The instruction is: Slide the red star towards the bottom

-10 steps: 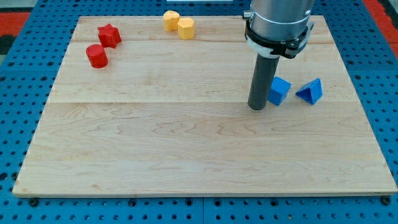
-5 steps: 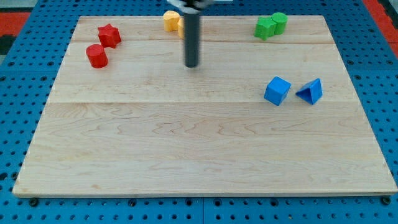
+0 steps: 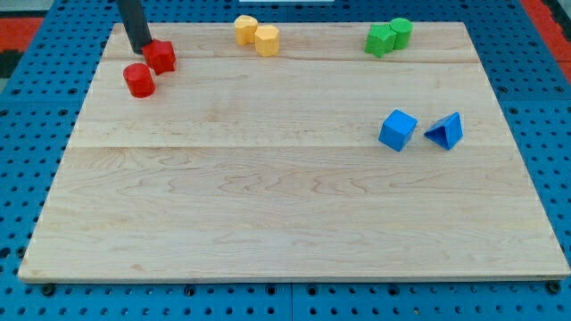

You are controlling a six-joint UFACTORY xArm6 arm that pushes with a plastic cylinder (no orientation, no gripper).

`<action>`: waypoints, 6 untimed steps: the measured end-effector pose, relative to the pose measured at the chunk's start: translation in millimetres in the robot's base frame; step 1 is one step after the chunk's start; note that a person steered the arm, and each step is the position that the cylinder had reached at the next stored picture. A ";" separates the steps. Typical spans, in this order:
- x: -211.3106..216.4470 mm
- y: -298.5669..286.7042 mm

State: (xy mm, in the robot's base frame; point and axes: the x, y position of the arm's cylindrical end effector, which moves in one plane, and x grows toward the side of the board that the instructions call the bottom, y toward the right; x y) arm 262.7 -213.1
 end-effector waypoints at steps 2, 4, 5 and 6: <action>24.2 42.7; 44.6 92.2; 112.5 151.8; 190.6 216.8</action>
